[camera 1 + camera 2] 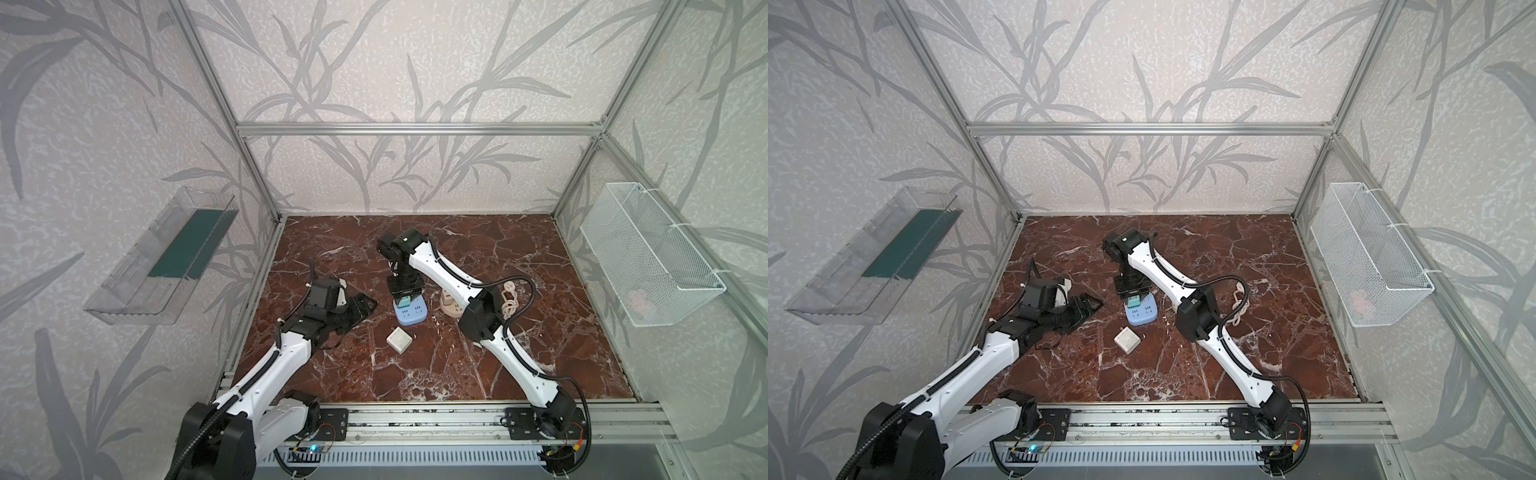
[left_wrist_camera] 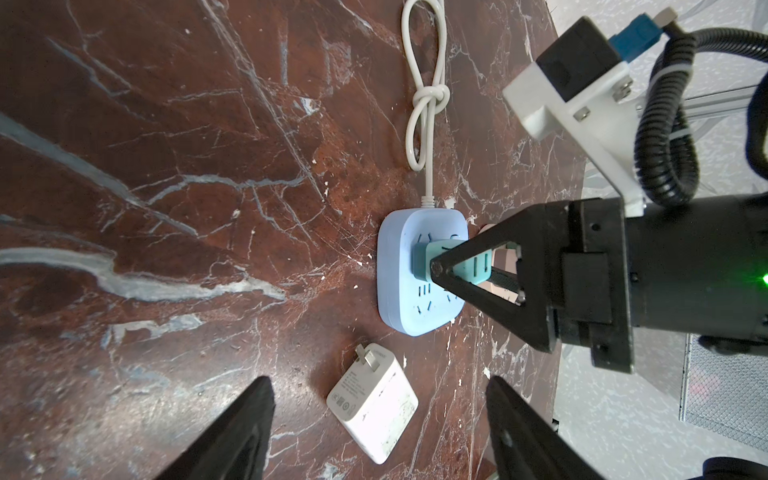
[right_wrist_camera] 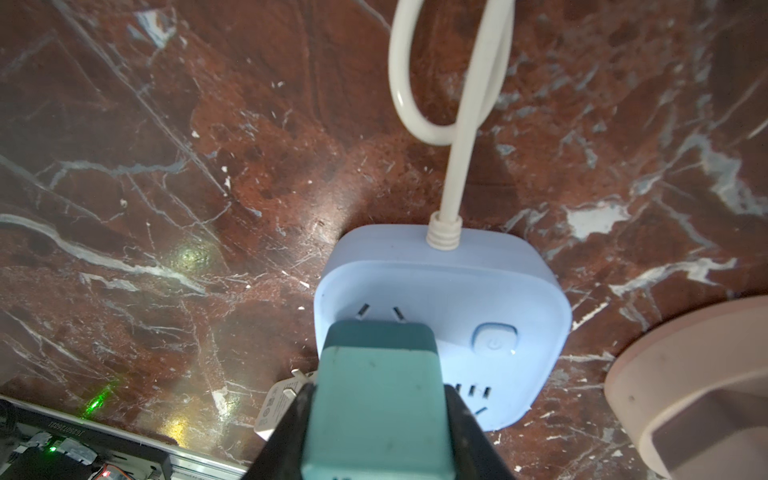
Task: Insert the plug
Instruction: 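Press the teal charger down into the blue strip socket with the right gripper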
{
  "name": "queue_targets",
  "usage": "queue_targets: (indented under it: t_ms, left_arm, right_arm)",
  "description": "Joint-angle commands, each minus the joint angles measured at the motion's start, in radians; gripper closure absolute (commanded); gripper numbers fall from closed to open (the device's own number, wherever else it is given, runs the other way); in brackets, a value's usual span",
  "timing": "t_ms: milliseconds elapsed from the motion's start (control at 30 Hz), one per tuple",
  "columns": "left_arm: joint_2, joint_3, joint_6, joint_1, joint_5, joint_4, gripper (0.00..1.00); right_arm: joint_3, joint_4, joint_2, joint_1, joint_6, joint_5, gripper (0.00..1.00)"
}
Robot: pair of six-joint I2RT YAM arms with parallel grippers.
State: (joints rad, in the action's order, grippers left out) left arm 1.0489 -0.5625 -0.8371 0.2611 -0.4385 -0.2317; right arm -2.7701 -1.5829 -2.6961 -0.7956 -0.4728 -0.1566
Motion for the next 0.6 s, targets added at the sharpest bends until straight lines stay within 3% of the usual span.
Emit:
queue_targets:
  t_ms: [0,233,467,567]
  left_arm:
    - [0.006,-0.015,0.018,0.004,0.011,0.006,0.21]
    - [0.0,-0.014,0.019,0.005,0.022,0.0,0.21]
    - [-0.015,-0.022,0.01,0.008,0.027,-0.005,0.21]
    - [-0.029,-0.026,0.013,0.009,0.034,-0.018,0.21]
  right_arm:
    - [0.049,-0.038,-0.141,-0.011,0.017,0.008,0.65]
    - [0.041,-0.04,-0.115,-0.009,0.026,0.003,0.59]
    - [0.045,-0.001,0.003,-0.009,0.03,0.012,0.31]
    - [0.043,0.014,0.039,-0.007,0.028,0.004,0.27]
